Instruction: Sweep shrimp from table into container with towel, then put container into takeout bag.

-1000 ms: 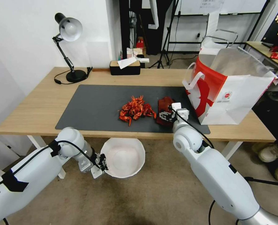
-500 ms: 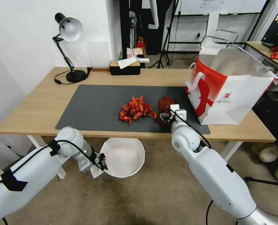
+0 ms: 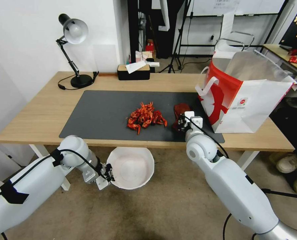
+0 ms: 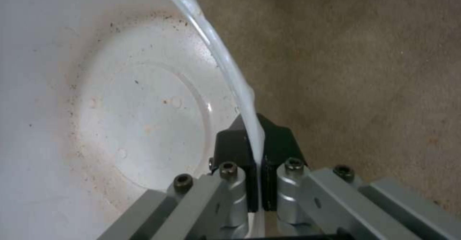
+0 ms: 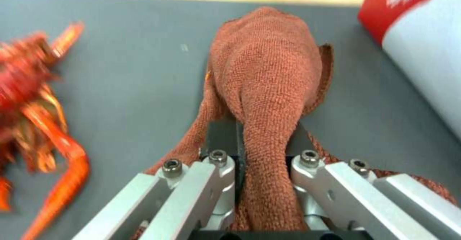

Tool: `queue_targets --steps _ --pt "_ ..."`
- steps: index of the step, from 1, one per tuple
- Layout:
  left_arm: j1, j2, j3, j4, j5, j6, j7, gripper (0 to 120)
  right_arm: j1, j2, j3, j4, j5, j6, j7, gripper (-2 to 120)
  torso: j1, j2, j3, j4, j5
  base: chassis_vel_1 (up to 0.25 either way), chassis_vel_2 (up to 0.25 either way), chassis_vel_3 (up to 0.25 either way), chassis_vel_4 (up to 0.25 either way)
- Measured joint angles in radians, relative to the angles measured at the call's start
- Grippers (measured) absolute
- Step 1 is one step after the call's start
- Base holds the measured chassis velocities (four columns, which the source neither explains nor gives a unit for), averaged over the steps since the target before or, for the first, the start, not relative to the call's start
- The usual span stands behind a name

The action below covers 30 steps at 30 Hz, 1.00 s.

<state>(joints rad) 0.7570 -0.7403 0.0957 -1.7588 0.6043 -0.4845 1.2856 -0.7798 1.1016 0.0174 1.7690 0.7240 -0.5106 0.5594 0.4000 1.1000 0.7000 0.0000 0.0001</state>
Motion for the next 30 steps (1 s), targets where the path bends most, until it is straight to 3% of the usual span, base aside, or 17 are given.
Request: queue_targets --steps 3,5,6,8,9,12,13,15,17,19,30 --pt "0.000 -0.002 0.000 0.007 0.000 -0.002 -0.011 0 0.002 -0.022 0.010 0.004 -0.009 0.032 -0.062 7 0.000 0.000 0.000 0.0000 0.0001 0.000 0.000 0.000 0.000" --pt "0.000 -0.004 0.000 0.023 0.002 -0.008 -0.023 0 0.018 -0.059 0.020 0.005 -0.057 0.070 -0.189 7 0.000 0.000 0.000 -0.0001 0.0000 0.000 0.000 0.000 0.000" --pt "0.000 -0.004 0.000 0.023 0.002 -0.008 -0.023 0 0.018 -0.059 0.020 0.005 -0.057 0.070 -0.189 7 0.000 0.000 0.000 -0.0001 0.0000 0.000 0.000 0.000 0.000" --pt "-0.001 -0.005 0.000 0.038 0.004 -0.015 -0.025 0 0.055 -0.110 0.010 -0.014 -0.117 0.128 -0.346 7 0.000 0.000 0.000 0.0000 0.0000 0.000 0.000 0.000 0.000" --pt "-0.001 -0.005 0.000 0.038 0.004 -0.015 -0.025 0 0.055 -0.110 0.010 -0.014 -0.117 0.128 -0.346 7 0.000 0.000 0.000 0.0000 0.0000 0.000 0.000 0.000 0.000" --pt "-0.007 -0.006 0.008 0.040 0.005 -0.016 -0.025 0 0.173 -0.190 -0.052 -0.115 -0.216 0.269 -0.604 7 0.000 0.000 0.000 0.0001 0.0002 0.000 0.000 0.000 0.000" --pt "-0.007 -0.006 0.008 0.040 0.005 -0.016 -0.025 0 0.173 -0.190 -0.052 -0.115 -0.216 0.269 -0.604 7 0.000 0.000 0.000 0.0001 0.0002 0.000 0.000 0.000 0.000" --pt "-0.013 -0.009 0.014 0.039 0.005 -0.016 -0.025 0 0.258 -0.223 -0.107 -0.199 -0.216 0.352 -0.718 7 0.000 0.000 0.000 -0.0002 0.0000 0.000 0.000 0.000 0.000" --pt "-0.014 -0.011 0.015 0.039 0.005 -0.016 -0.025 0 0.281 -0.228 -0.122 -0.223 -0.212 0.373 -0.742 7 0.000 0.000 0.000 0.0000 -0.0001 0.000 0.000 0.000 0.000" --pt "-0.019 -0.015 0.021 0.036 0.005 -0.016 -0.026 0 0.373 -0.238 -0.197 -0.321 -0.200 0.457 -0.815 7 0.000 0.000 0.000 0.0000 0.0001 0.000 0.000 0.000 0.000" --pt "-0.045 -0.017 0.058 0.031 0.012 -0.017 -0.036 0 0.534 -0.200 -0.355 -0.473 -0.203 0.507 -0.937 7 0.000 0.000 0.000 0.0000 -0.0001 0.000 0.000 0.000 0.000"
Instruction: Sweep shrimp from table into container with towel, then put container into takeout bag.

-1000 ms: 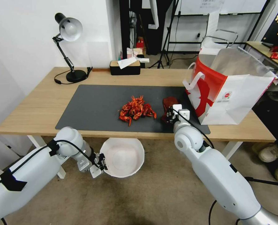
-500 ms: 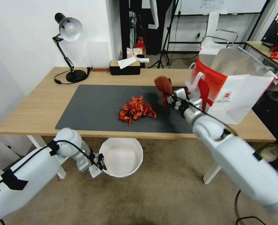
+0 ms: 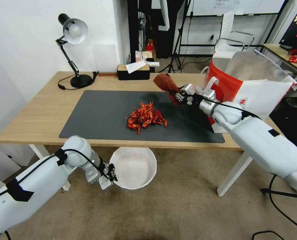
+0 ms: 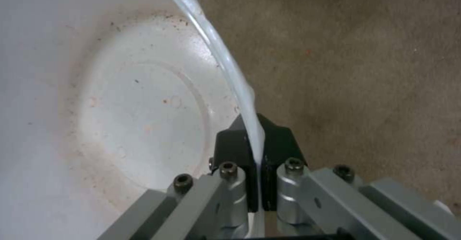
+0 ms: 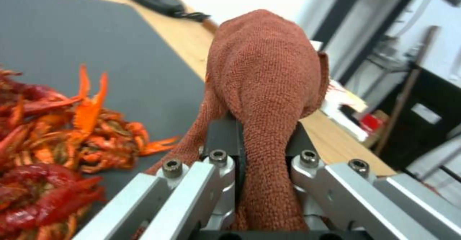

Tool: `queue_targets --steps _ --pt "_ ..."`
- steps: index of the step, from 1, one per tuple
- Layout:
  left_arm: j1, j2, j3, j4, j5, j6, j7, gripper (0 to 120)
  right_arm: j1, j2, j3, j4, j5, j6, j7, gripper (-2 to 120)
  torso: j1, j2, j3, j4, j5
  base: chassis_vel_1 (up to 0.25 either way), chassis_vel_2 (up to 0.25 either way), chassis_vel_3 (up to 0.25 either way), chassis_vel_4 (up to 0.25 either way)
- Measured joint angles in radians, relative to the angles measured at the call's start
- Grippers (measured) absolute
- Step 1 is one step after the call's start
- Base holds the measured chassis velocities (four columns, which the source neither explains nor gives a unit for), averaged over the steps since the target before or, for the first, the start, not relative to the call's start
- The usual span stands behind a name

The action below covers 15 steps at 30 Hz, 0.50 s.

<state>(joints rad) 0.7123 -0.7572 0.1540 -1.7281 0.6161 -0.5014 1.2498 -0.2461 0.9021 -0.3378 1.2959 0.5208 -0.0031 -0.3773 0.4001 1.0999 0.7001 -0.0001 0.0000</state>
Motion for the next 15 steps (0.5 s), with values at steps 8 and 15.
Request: queue_targets --steps 8,15 --pt "-0.028 0.005 0.017 0.009 0.000 -0.009 -0.010 0 0.128 0.101 -0.099 -0.209 -0.046 0.069 -0.138 7 0.000 0.000 0.000 0.0000 -0.0001 0.000 0.000 0.000 0.000" --pt "-0.039 -0.003 0.026 0.019 0.000 -0.018 -0.015 0 0.194 0.182 -0.154 -0.305 -0.069 0.066 -0.159 7 0.000 0.000 0.000 0.0002 -0.0002 0.000 0.000 0.000 0.000"
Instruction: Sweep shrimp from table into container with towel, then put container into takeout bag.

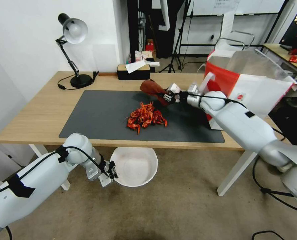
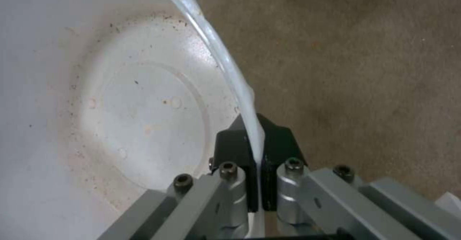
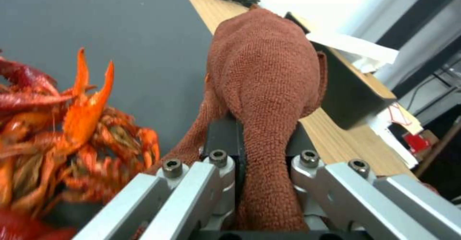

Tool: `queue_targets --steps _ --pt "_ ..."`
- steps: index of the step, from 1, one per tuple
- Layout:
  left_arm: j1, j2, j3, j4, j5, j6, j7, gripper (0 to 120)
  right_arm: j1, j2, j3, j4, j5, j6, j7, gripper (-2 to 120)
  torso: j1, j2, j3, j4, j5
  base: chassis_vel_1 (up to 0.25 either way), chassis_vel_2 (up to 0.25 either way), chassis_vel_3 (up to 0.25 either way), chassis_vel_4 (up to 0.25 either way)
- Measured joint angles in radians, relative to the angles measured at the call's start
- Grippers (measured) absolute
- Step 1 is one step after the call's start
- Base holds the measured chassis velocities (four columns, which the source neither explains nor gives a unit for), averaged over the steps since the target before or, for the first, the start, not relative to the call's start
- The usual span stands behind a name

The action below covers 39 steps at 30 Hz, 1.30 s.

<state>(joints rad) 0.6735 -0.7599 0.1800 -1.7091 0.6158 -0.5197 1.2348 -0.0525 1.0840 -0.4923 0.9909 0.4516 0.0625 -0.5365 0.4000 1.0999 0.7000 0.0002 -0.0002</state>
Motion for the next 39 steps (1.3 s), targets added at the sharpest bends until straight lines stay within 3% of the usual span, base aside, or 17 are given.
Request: queue_targets --steps 21,39 --pt "0.006 -0.013 -0.006 0.030 0.002 -0.025 -0.008 0 -0.057 0.015 0.021 -0.008 -0.072 -0.011 0.016 7 0.000 0.000 0.000 -0.0002 0.0003 0.000 0.000 0.000 0.000" --pt "0.010 -0.016 -0.008 0.029 0.003 -0.026 -0.020 0 -0.102 -0.034 0.024 0.047 -0.065 -0.008 -0.023 7 0.000 0.000 0.000 -0.0001 0.0003 0.000 0.000 0.000 0.000"
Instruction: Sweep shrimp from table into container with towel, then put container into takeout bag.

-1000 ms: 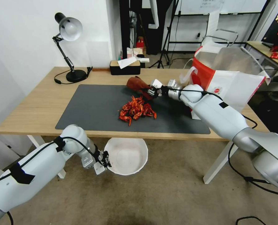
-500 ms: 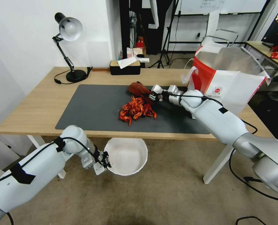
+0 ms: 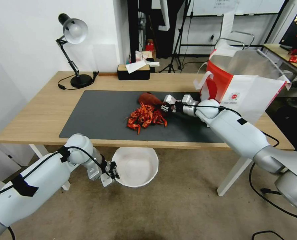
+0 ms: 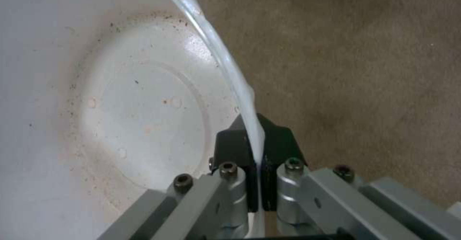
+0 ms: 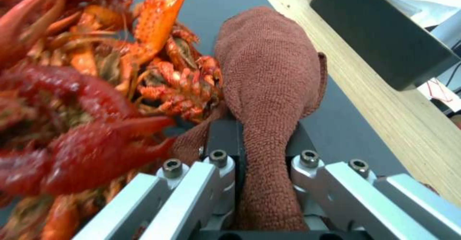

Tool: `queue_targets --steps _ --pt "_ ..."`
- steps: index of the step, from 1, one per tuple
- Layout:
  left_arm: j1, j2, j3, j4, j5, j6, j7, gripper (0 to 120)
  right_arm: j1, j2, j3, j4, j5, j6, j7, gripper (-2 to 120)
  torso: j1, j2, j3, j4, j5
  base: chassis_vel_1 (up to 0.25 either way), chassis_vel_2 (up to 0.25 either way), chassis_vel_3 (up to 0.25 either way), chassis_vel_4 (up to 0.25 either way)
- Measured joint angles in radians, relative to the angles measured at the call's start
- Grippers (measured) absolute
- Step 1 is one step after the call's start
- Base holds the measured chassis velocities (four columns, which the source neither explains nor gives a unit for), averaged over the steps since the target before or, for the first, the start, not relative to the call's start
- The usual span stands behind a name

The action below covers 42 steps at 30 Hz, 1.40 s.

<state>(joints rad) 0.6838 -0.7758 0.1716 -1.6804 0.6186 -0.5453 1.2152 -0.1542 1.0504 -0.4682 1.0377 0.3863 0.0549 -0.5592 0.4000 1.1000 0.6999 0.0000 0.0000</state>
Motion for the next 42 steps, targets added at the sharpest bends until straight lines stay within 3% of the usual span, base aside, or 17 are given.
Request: queue_targets --steps 24,42 --pt "-0.009 -0.015 0.006 0.016 -0.006 0.001 -0.004 0 -0.087 -0.081 0.020 0.135 0.031 -0.003 0.000 7 0.000 0.000 0.000 0.0000 0.0000 0.000 0.000 0.000 0.000" --pt "-0.076 -0.062 0.067 0.039 -0.038 0.033 0.003 0 -0.167 -0.158 0.064 0.243 0.056 -0.034 0.025 7 0.000 0.000 0.000 -0.0003 0.0000 0.000 0.000 0.000 0.000"
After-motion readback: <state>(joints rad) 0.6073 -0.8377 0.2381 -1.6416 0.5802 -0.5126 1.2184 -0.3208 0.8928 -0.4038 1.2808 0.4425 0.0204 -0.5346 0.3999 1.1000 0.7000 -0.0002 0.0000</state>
